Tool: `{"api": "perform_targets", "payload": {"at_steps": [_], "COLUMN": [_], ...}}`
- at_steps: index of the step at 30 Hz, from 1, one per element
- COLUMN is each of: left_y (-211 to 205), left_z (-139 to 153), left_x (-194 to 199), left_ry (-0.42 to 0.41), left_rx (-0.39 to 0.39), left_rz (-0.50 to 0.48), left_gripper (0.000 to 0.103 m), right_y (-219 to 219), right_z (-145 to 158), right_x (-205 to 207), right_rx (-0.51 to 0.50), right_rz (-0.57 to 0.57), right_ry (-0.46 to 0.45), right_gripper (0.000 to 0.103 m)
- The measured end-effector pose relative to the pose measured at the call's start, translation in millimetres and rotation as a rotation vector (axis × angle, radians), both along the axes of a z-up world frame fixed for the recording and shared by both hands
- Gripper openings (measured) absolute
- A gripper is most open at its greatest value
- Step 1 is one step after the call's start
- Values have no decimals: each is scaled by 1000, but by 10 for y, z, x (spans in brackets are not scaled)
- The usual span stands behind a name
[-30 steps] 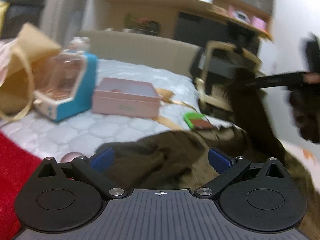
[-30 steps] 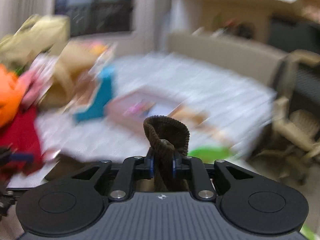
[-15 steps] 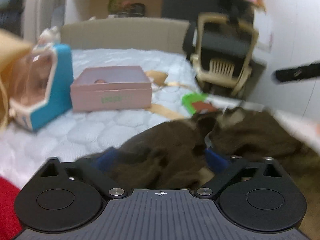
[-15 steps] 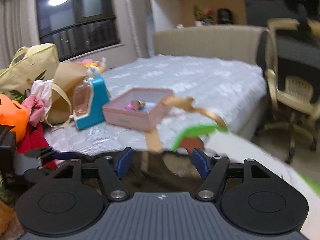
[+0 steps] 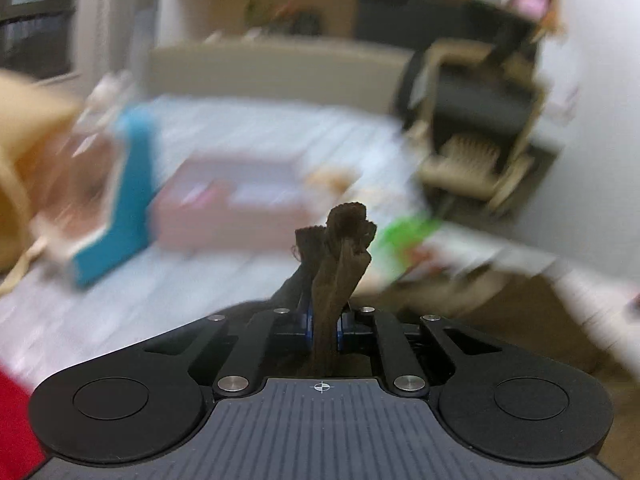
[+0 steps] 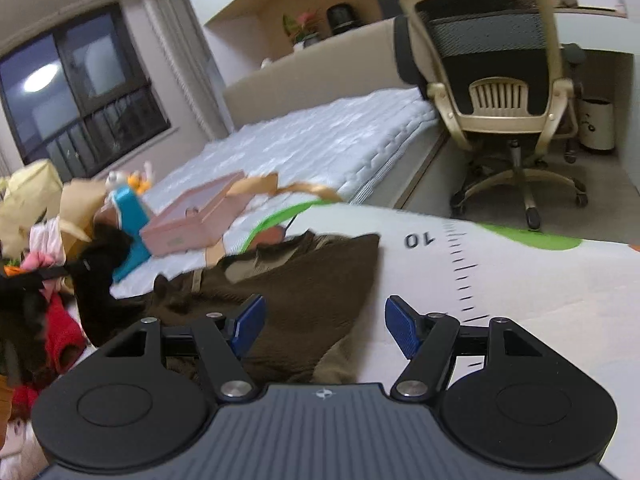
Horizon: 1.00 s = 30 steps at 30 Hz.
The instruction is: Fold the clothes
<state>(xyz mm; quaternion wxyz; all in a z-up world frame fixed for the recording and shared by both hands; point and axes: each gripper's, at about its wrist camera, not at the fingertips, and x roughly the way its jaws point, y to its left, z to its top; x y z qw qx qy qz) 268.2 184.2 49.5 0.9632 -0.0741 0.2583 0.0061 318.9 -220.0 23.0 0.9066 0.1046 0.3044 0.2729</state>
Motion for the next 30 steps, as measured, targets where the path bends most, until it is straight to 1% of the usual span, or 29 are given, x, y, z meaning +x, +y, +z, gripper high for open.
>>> {"api": "perform_targets", "payload": {"at_steps": [3, 4, 5, 6, 7, 8, 10, 13, 15, 18, 21, 22, 24, 25, 26, 27, 30], "left_y": [-447, -596, -745, -874, -980, -1052, -1086, -880, -725, -524, -371, -328, -268, -241, -224, -220, -250], "left_z": [272, 362, 453, 486, 449, 414, 354, 289, 249, 192, 123, 87, -28, -89, -153, -222, -377], "left_x": [130, 174, 217, 267, 323, 354, 344, 225, 134, 17, -164, -216, -272, -289, -290, -270, -179], "left_ry": [-73, -98, -122, -129, -115, -106, -103, -97, -95, -75, -16, 3, 45, 66, 85, 101, 117], "left_rx": [-76, -102, -127, -149, -165, -173, -171, -186, -160, -98, -81, -83, -96, -104, -116, -132, -181], "left_rz": [-136, -182, -227, -266, -296, -313, -312, -260, -221, -187, -217, -237, -281, -303, -322, -339, -364], "left_gripper": [11, 14, 30, 43, 68, 81, 84, 92, 93, 94, 96, 97, 98, 99, 99, 99, 99], "right_y": [-47, -53, -60, -62, -64, -66, -68, 32, 211, 561, 906, 1012, 1204, 1273, 1340, 1367, 1234], "right_z": [2, -2, -5, -1, 3, 7, 45, 100, 102, 25, -156, -228, -394, -422, -446, -400, -87], "right_x": [-4, -3, -1, 0, 1, 1, 4, 49, 130, 325, 590, 666, 774, 752, 723, 666, 516], "right_rx": [26, 33, 39, 35, 31, 26, 13, -32, -60, -81, -113, -132, -160, -175, -191, -203, -186], "right_rz": [-12, -16, -19, -23, -27, -31, -32, -24, 1, 46, 49, 53, 85, 96, 105, 113, 81], "right_ry": [-14, -13, -12, -12, -11, -10, -23, -52, -51, -3, 72, 90, 134, 120, 103, 59, -79], "right_gripper": [67, 67, 67, 67, 67, 67, 67, 67, 67, 67, 66, 64, 26, 25, 17, 13, 12]}}
